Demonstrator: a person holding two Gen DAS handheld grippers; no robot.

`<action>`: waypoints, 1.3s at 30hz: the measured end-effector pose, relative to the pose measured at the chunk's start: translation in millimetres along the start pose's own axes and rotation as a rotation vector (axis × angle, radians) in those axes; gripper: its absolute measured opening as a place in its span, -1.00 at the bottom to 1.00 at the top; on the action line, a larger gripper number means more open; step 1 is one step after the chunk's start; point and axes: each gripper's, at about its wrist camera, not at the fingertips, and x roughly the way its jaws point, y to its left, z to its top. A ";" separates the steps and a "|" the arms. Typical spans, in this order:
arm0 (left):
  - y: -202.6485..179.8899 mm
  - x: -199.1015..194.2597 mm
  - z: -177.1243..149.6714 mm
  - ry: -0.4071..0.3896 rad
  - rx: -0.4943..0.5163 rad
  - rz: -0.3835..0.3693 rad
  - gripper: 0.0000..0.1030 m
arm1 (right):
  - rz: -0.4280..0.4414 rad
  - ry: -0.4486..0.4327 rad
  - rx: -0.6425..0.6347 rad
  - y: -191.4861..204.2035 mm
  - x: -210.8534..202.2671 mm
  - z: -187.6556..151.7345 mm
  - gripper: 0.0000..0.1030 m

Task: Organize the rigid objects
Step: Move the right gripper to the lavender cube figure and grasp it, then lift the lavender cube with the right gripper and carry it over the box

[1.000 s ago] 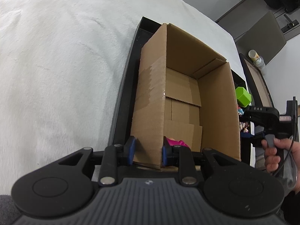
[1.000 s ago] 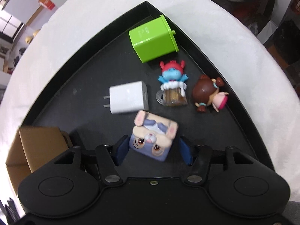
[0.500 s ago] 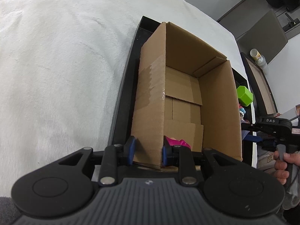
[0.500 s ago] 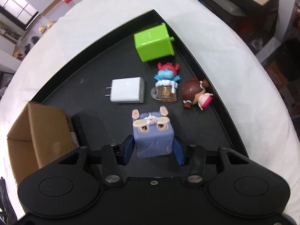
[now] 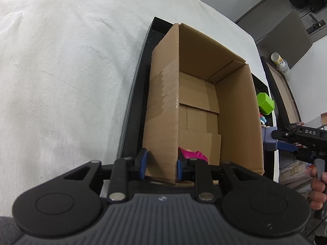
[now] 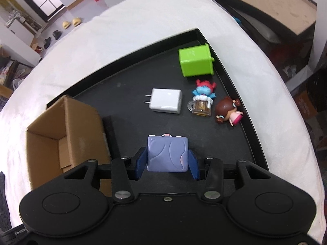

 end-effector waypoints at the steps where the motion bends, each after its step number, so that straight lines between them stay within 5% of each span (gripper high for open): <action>1: 0.2 -0.4 -0.1 0.000 -0.001 -0.001 -0.50 | 0.001 -0.007 -0.008 2.1 -3.0 0.2 -0.17; 22: 0.5 -1.5 -2.9 0.002 -0.013 -0.004 -0.50 | 0.073 -0.093 -0.201 65.4 -49.0 -11.2 -0.17; 39: 6.5 -2.2 -3.4 0.007 -0.031 -0.028 -0.50 | 0.102 -0.113 -0.345 119.8 -43.7 -21.3 -0.17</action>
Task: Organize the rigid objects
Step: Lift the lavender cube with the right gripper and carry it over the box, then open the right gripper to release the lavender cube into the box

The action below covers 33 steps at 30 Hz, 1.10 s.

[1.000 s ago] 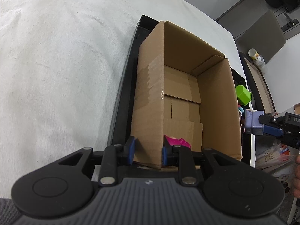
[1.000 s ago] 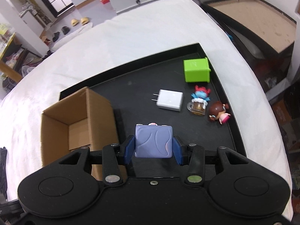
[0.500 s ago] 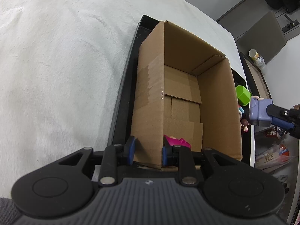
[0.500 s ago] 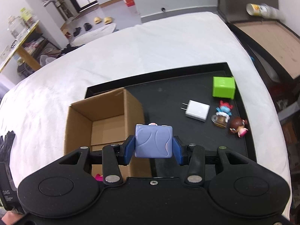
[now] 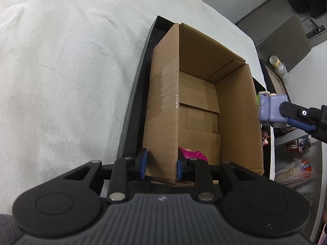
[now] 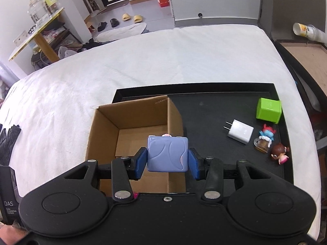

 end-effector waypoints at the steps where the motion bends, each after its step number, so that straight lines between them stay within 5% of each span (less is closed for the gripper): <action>1: -0.2 0.0 0.1 0.000 0.002 0.000 -0.50 | -0.001 -0.003 -0.010 3.1 1.4 0.8 -0.17; 24: 16.2 3.6 3.2 -0.003 -0.027 -0.079 -0.49 | -0.020 0.023 -0.217 72.1 57.9 13.3 -0.17; 33: 14.0 2.2 2.7 -0.010 -0.020 -0.090 -0.39 | 0.005 -0.072 -0.253 80.3 50.2 23.8 -0.14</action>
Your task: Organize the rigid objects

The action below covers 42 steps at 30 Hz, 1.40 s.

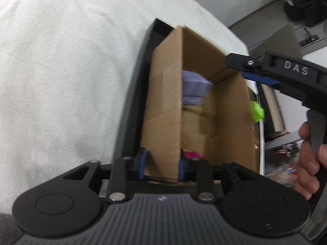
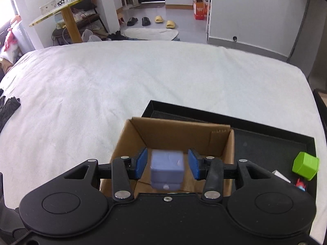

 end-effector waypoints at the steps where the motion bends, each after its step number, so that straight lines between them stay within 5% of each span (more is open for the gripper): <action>1: -1.0 -0.9 -0.4 -0.007 0.007 0.013 -0.41 | -0.001 -0.002 0.000 -1.1 -2.1 0.2 -0.14; 14: -3.5 -0.3 -1.0 -0.003 -0.017 0.019 -0.41 | 0.019 0.031 0.090 -39.2 -28.3 -17.9 -0.13; 29: -9.0 0.0 -1.1 -0.011 -0.007 0.062 -0.44 | 0.010 0.006 0.090 -65.5 -54.6 -36.7 0.21; 42: -13.4 -0.4 -1.9 -0.015 -0.010 0.105 -0.44 | -0.024 -0.010 0.147 -103.9 -68.2 -60.5 0.24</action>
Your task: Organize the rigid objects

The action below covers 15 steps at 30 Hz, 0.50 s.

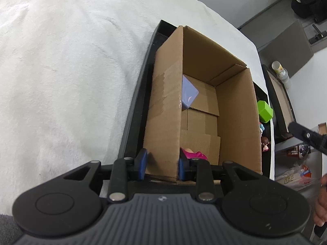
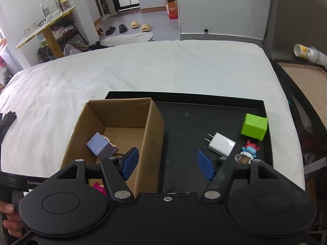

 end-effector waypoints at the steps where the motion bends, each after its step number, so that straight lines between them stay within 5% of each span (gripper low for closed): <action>1: -0.2 -0.8 -0.4 -0.004 0.002 0.009 -0.44 | -0.002 -0.001 0.002 -3.4 -1.4 -1.4 0.24; 10: -9.2 0.0 -0.2 -0.004 0.027 0.055 -0.46 | -0.009 -0.019 0.042 -34.2 -9.3 -10.1 0.27; 15: -14.2 2.6 -0.4 -0.004 0.033 0.078 -0.46 | 0.001 -0.031 0.061 -48.5 -11.3 -15.5 0.52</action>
